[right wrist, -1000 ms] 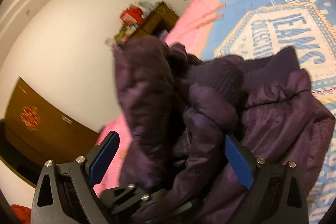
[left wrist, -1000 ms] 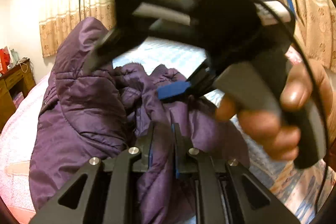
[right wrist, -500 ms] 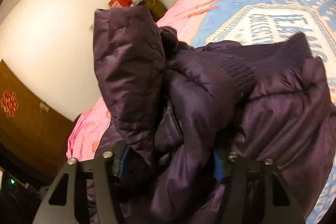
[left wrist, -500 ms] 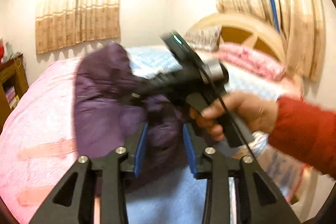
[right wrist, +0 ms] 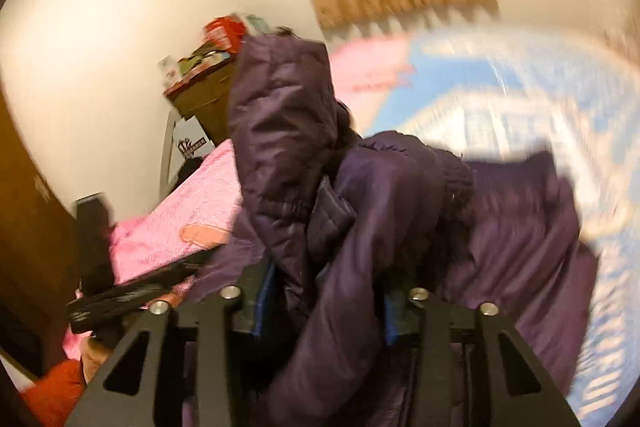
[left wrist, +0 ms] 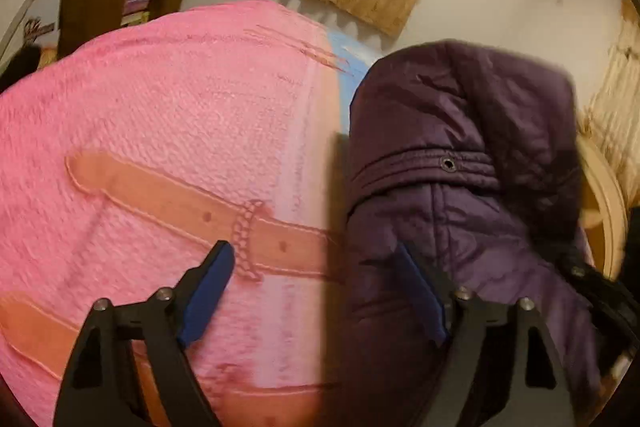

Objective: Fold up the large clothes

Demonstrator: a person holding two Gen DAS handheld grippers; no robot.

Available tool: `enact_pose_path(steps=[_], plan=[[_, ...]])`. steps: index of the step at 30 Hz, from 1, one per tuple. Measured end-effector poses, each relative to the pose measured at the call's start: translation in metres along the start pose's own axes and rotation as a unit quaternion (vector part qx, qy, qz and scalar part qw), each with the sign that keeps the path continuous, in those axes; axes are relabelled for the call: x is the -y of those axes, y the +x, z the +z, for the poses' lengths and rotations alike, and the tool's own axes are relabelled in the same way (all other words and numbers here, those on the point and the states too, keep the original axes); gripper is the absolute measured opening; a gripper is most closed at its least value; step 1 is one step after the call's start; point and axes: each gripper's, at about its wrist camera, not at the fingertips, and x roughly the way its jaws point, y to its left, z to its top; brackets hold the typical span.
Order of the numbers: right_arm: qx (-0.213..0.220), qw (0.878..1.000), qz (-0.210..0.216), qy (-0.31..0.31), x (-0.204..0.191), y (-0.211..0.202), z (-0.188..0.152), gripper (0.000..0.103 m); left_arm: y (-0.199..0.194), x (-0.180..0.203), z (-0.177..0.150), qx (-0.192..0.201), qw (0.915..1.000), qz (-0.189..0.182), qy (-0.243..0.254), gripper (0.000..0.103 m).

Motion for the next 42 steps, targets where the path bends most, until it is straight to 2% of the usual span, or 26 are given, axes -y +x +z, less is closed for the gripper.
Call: enact_pose_path(steps=[1, 3, 5, 7, 8, 10, 13, 14, 16, 17, 19, 21, 25, 26, 27, 28, 30, 31, 33, 35, 38, 41, 42], plan=[[0.008, 1.000, 0.002, -0.018, -0.010, -0.008, 0.005, 0.036, -0.002, 0.004, -0.001, 0.009, 0.9999, -0.002, -0.004, 0.081], [0.018, 0.999, 0.019, -0.029, -0.018, -0.020, 0.012, 0.032, -0.012, 0.020, 0.002, 0.013, 0.9997, -0.022, 0.000, 0.068], [0.022, 0.999, 0.031, -0.028, -0.014, -0.031, 0.016, 0.031, -0.019, 0.050, 0.005, 0.022, 0.9983, -0.025, 0.049, 0.048], [0.032, 0.999, 0.042, -0.004, 0.005, -0.040, 0.016, 0.030, -0.025, 0.081, 0.002, 0.032, 0.9927, -0.009, 0.116, 0.041], [0.041, 0.997, 0.053, 0.027, 0.025, -0.049, 0.015, 0.029, -0.027, 0.097, -0.001, 0.032, 0.9890, -0.015, 0.143, 0.041], [0.054, 0.994, 0.061, 0.075, 0.056, -0.059, 0.009, 0.028, -0.026, 0.129, -0.006, 0.017, 0.9823, -0.079, 0.169, 0.041], [0.069, 0.983, 0.063, 0.160, 0.120, -0.071, -0.014, 0.024, -0.011, 0.165, -0.018, 0.000, 0.9739, -0.095, 0.206, 0.042], [0.066, 0.980, 0.057, 0.181, 0.139, -0.070, -0.026, 0.024, -0.005, 0.175, -0.024, -0.012, 0.9713, -0.098, 0.216, 0.045], [0.055, 0.970, 0.062, 0.227, 0.174, -0.058, -0.051, 0.024, 0.011, 0.189, -0.030, -0.018, 0.9687, -0.090, 0.230, 0.047], [0.055, 0.964, 0.071, 0.249, 0.187, -0.052, -0.063, 0.024, 0.020, 0.198, -0.036, -0.016, 0.9666, -0.078, 0.244, 0.051], [0.065, 0.956, 0.091, 0.272, 0.200, -0.051, -0.076, 0.024, 0.021, 0.209, -0.047, 0.003, 0.9604, -0.054, 0.273, 0.058], [0.067, 0.954, 0.094, 0.278, 0.202, -0.050, -0.079, 0.025, 0.023, 0.215, -0.061, 0.023, 0.9519, -0.024, 0.305, 0.061], [0.047, 0.949, 0.099, 0.294, 0.214, -0.066, -0.087, 0.026, 0.030, 0.195, -0.060, 0.022, 0.9548, -0.028, 0.295, 0.062], [0.041, 0.952, 0.082, 0.292, 0.217, -0.076, -0.090, 0.028, 0.028, 0.192, -0.058, 0.022, 0.9554, -0.031, 0.293, 0.062], [0.037, 0.959, 0.033, 0.279, 0.213, -0.087, -0.086, 0.031, 0.028, 0.188, -0.056, 0.023, 0.9567, -0.034, 0.288, 0.062], [0.052, 0.969, -0.019, 0.241, 0.204, -0.103, -0.078, 0.031, 0.036, 0.182, -0.052, 0.023, 0.9580, -0.036, 0.283, 0.062], [0.095, 0.978, -0.048, 0.178, 0.178, -0.128, -0.057, 0.031, 0.040, 0.184, -0.056, 0.028, 0.9580, -0.031, 0.284, 0.062], [0.110, 0.982, -0.044, 0.150, 0.166, -0.135, -0.040, 0.031, 0.039, 0.186, -0.057, 0.029, 0.9573, -0.027, 0.286, 0.062], [0.113, 0.987, -0.033, 0.106, 0.147, -0.132, -0.010, 0.031, 0.044, 0.192, -0.061, 0.029, 0.9562, -0.024, 0.290, 0.062], [0.095, 0.993, -0.036, 0.068, 0.136, -0.110, 0.020, 0.031, 0.050, 0.197, -0.064, 0.027, 0.9552, -0.024, 0.294, 0.062], [0.041, 0.998, -0.037, 0.043, 0.140, -0.059, 0.052, 0.028, 0.048, 0.193, -0.064, 0.029, 0.9535, -0.028, 0.299, 0.063], [-0.056, 0.990, -0.114, 0.058, 0.173, 0.008, 0.046, 0.021, 0.047, 0.194, -0.068, 0.034, 0.9522, -0.037, 0.301, 0.063], [-0.065, 0.988, -0.120, 0.069, 0.184, 0.021, 0.039, 0.020, 0.048, 0.194, -0.069, 0.035, 0.9514, -0.038, 0.304, 0.063]])
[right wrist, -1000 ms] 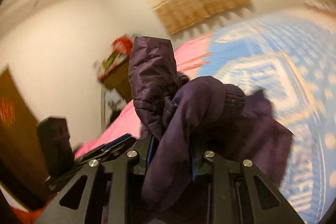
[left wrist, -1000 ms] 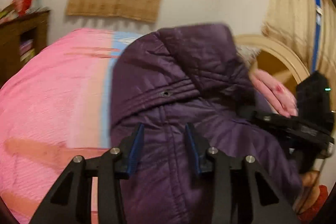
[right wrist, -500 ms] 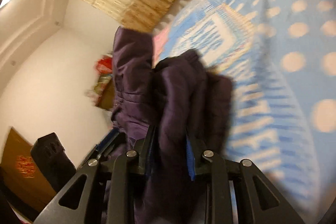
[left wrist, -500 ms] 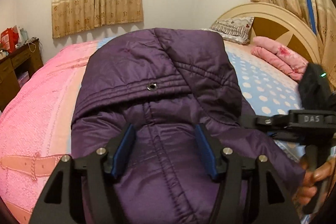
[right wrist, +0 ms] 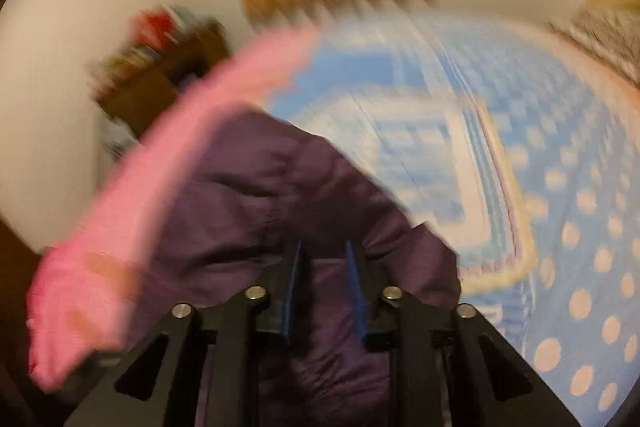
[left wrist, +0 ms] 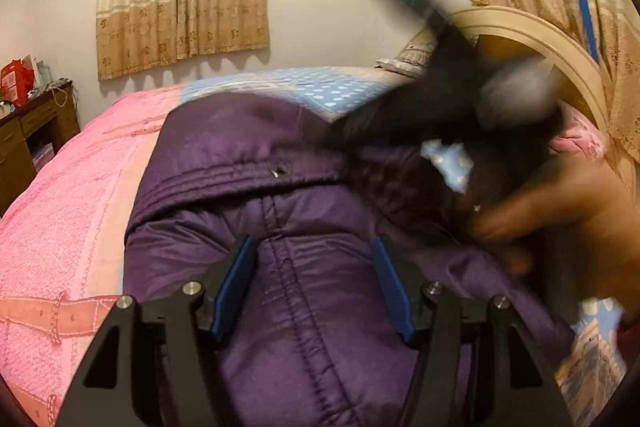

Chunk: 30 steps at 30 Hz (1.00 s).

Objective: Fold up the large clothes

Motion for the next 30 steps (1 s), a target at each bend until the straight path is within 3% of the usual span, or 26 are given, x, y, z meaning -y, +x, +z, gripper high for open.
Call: enact_pose_path(steps=[4, 7, 11, 13, 16, 21, 25, 28, 30], plan=[[0.022, 0.999, -0.013, 0.024, 0.023, 0.020, -0.001, 0.017, 0.003, 0.007, -0.003, 0.012, 0.9997, 0.014, 0.014, 0.063], [0.020, 0.998, 0.023, 0.057, 0.039, 0.039, 0.001, 0.015, 0.002, 0.008, -0.001, 0.011, 0.9998, 0.009, 0.013, 0.065], [0.025, 0.998, 0.021, 0.053, 0.035, 0.035, -0.002, 0.015, -0.032, -0.010, 0.006, -0.006, 0.9987, -0.048, -0.016, 0.065], [0.036, 0.997, 0.034, 0.063, 0.037, 0.024, -0.015, 0.015, -0.057, -0.028, 0.009, 0.010, 0.9985, -0.046, -0.028, 0.070], [0.055, 0.995, 0.045, 0.073, 0.034, 0.019, -0.025, 0.015, -0.078, -0.058, 0.026, 0.034, 0.9992, 0.016, -0.016, 0.094], [0.071, 0.994, 0.040, 0.076, 0.034, 0.017, -0.028, 0.015, -0.031, -0.092, 0.061, -0.020, 0.9951, 0.087, -0.042, 0.093], [0.077, 0.992, 0.050, 0.081, 0.037, 0.015, -0.032, 0.015, 0.020, -0.074, 0.061, -0.065, 0.9898, 0.127, 0.000, 0.094], [0.085, 0.990, 0.066, 0.090, 0.042, 0.014, -0.034, 0.015, 0.030, -0.060, 0.054, -0.054, 0.9825, 0.174, 0.038, 0.099], [0.087, 0.989, 0.072, 0.091, 0.044, 0.015, -0.034, 0.015, 0.031, -0.057, 0.053, -0.054, 0.9800, 0.186, 0.046, 0.099]])
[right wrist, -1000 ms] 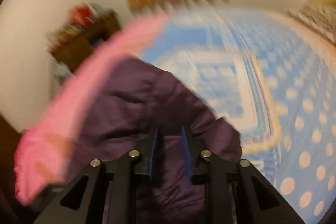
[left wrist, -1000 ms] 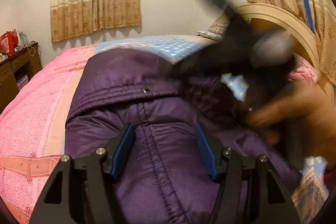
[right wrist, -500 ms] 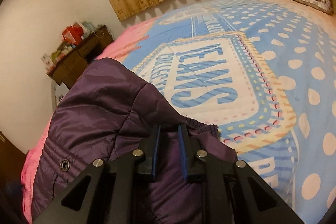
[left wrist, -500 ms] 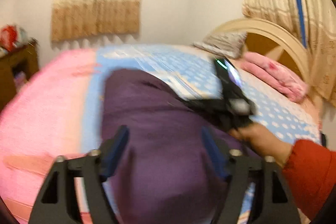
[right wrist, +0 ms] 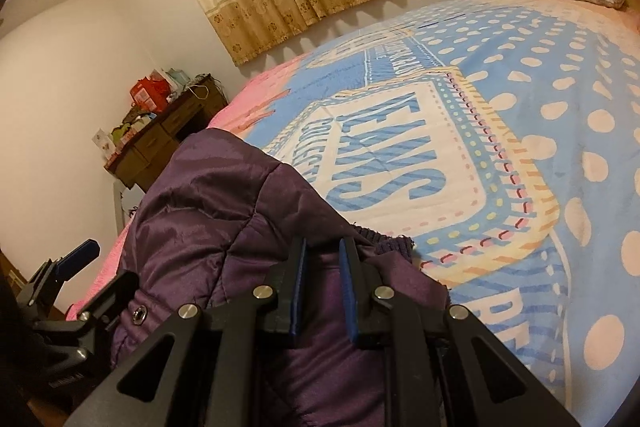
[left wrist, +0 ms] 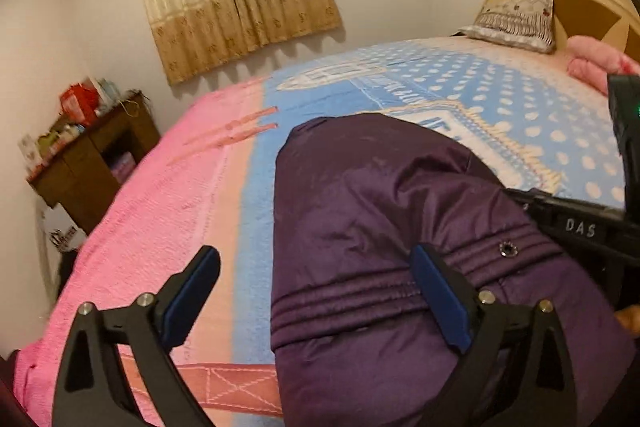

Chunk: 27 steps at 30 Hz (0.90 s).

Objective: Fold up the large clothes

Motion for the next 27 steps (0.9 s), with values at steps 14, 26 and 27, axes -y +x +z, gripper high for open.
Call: enact_pose_path(steps=[14, 26, 27], plan=[[0.043, 0.997, -0.027, -0.051, -0.033, -0.116, -0.034, 0.019, 0.003, 0.006, -0.006, -0.011, 0.9994, 0.029, 0.016, 0.099], [0.037, 0.991, 0.036, 0.125, 0.014, -0.091, -0.106, 0.019, 0.003, 0.017, -0.005, -0.012, 0.9979, 0.049, 0.040, 0.100], [0.039, 0.991, 0.033, 0.127, 0.014, -0.092, -0.108, 0.019, 0.003, 0.018, -0.006, -0.010, 0.9978, 0.051, 0.042, 0.100]])
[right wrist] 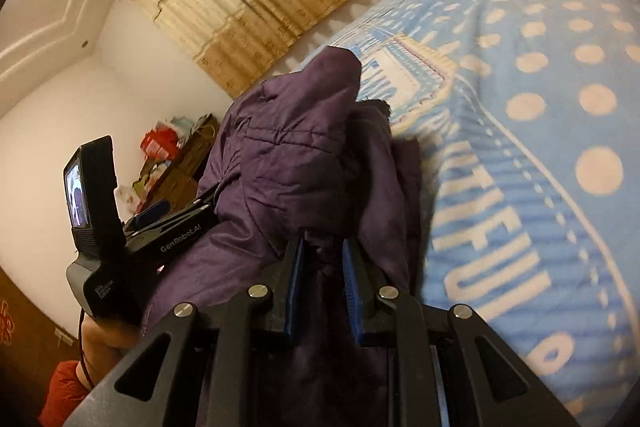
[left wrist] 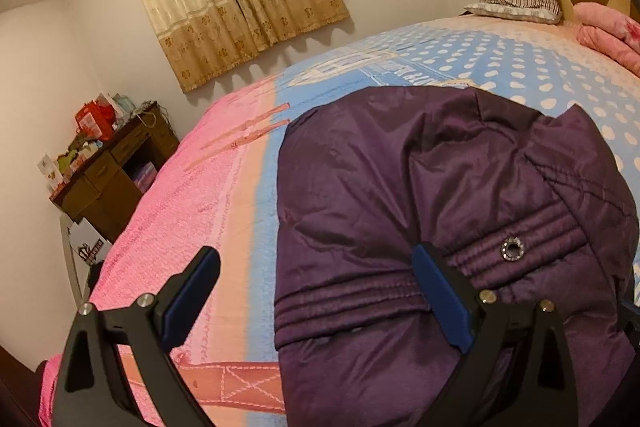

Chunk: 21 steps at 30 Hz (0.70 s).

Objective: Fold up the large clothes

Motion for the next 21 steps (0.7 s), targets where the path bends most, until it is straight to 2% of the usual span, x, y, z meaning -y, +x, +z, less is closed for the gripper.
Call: enact_pose_path(steps=[5, 8, 11, 13, 14, 16, 18, 20, 21], plan=[[0.003, 1.000, -0.010, 0.013, -0.003, -0.006, -0.013, 0.019, -0.002, 0.006, -0.001, 0.006, 0.9999, 0.006, 0.011, 0.100], [-0.013, 1.000, -0.005, 0.007, -0.004, -0.005, -0.009, 0.019, -0.001, 0.004, 0.000, 0.004, 0.9999, 0.005, 0.009, 0.100], [-0.041, 0.999, 0.012, 0.010, -0.005, -0.012, 0.009, 0.023, 0.000, 0.001, 0.000, 0.002, 1.0000, 0.000, 0.001, 0.099], [-0.021, 1.000, -0.001, -0.001, -0.011, -0.025, 0.026, 0.024, 0.002, 0.000, 0.000, 0.000, 1.0000, -0.003, -0.005, 0.099], [0.003, 1.000, -0.003, -0.016, -0.016, -0.033, 0.036, 0.028, 0.002, 0.000, -0.001, 0.000, 1.0000, -0.003, -0.005, 0.099], [0.035, 0.999, -0.010, -0.040, -0.024, -0.041, 0.055, 0.057, 0.001, 0.001, -0.001, 0.002, 1.0000, 0.002, -0.002, 0.099], [0.038, 0.998, -0.017, -0.043, -0.026, -0.034, 0.071, 0.060, 0.000, 0.002, -0.001, 0.003, 1.0000, 0.004, -0.001, 0.099], [0.016, 0.999, -0.005, -0.050, -0.028, -0.016, 0.083, 0.060, 0.000, 0.002, -0.001, 0.003, 1.0000, 0.003, -0.001, 0.099], [-0.003, 0.998, -0.011, -0.055, -0.029, -0.002, 0.086, 0.052, 0.000, 0.002, -0.001, 0.003, 1.0000, 0.004, -0.001, 0.099]])
